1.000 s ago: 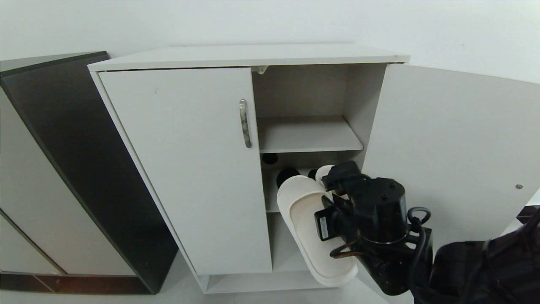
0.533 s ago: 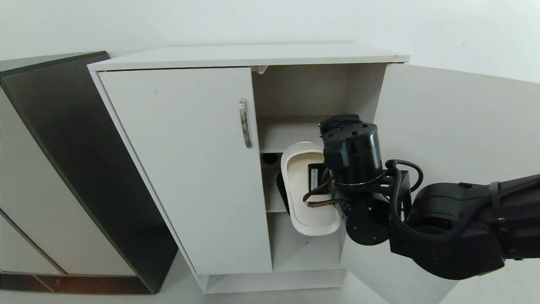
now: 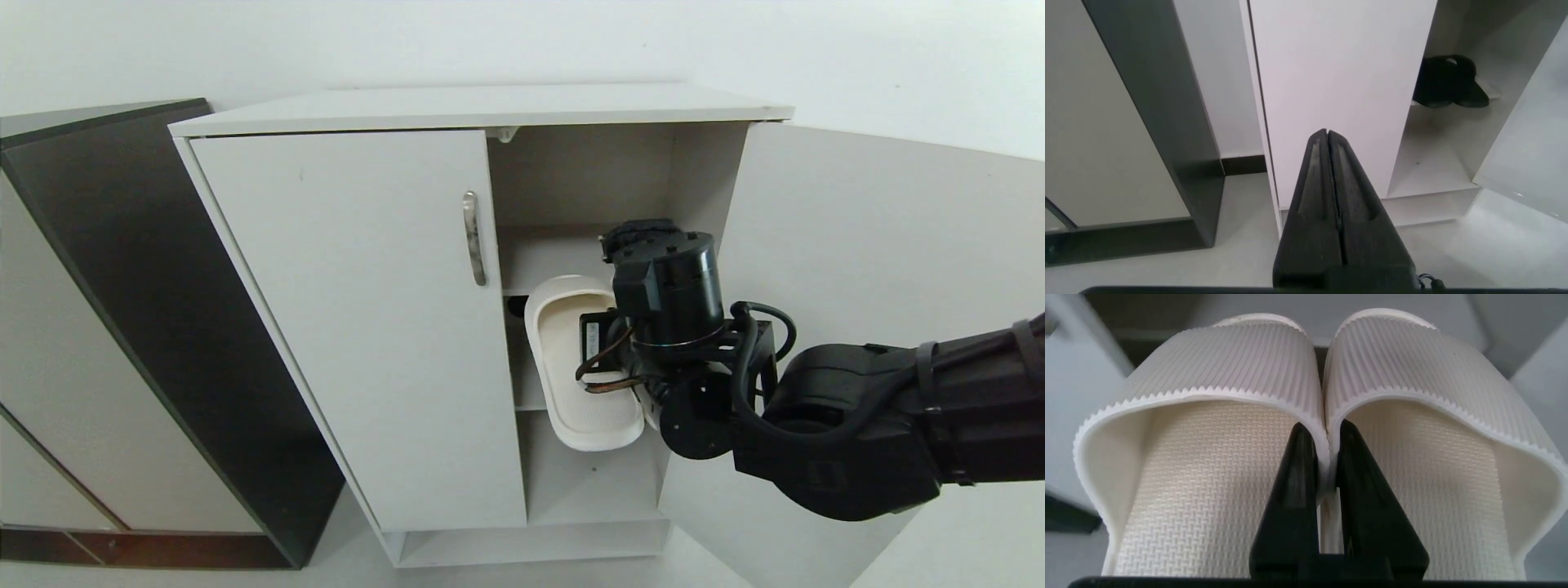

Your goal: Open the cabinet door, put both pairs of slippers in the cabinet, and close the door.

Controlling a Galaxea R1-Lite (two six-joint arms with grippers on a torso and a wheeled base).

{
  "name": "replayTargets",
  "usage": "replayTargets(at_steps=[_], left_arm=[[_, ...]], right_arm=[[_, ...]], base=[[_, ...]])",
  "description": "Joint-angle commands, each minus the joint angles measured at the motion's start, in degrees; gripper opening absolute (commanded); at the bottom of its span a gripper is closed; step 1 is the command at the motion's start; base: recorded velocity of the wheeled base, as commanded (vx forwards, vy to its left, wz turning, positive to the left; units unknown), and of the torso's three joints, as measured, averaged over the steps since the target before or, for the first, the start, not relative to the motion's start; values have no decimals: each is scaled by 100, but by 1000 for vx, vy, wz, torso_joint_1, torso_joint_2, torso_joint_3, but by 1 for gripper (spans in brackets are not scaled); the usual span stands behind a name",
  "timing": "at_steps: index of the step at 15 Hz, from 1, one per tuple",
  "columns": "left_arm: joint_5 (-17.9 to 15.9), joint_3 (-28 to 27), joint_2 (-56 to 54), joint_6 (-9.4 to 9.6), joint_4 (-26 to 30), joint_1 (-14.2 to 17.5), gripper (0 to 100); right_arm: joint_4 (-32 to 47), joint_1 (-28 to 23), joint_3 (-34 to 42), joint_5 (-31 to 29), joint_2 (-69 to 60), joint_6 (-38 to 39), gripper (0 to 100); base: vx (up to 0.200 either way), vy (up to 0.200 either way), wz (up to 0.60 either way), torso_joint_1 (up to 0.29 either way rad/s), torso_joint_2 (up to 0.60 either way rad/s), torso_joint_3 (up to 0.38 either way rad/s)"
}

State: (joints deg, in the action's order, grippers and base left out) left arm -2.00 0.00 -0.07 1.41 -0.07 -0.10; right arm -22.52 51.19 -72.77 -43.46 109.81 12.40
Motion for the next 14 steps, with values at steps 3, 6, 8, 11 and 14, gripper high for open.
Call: replayTargets(at_steps=[3, 6, 8, 11, 14], left_arm=[[-2, 0, 7, -1, -1, 1, 0], [-2, 0, 7, -1, -1, 1, 0], [-2, 0, 7, -1, -1, 1, 0], [-2, 0, 7, -1, -1, 1, 0], [-2, 0, 7, -1, -1, 1, 0]], right_arm=[[-7, -56, 26, 22, -4, -1, 0], [-7, -56, 8, 22, -21, -44, 0], [-34, -56, -10, 22, -21, -150, 0], [-34, -56, -45, 22, -13, -159, 0], [-34, -56, -27, 22, -13, -150, 0]], base=[[0, 0, 0, 0, 0, 0], [67, 0, 0, -1, 1, 2], [200, 0, 0, -2, 0, 5], [200, 0, 0, -1, 6, 2], [200, 0, 0, 2, 1, 2]])
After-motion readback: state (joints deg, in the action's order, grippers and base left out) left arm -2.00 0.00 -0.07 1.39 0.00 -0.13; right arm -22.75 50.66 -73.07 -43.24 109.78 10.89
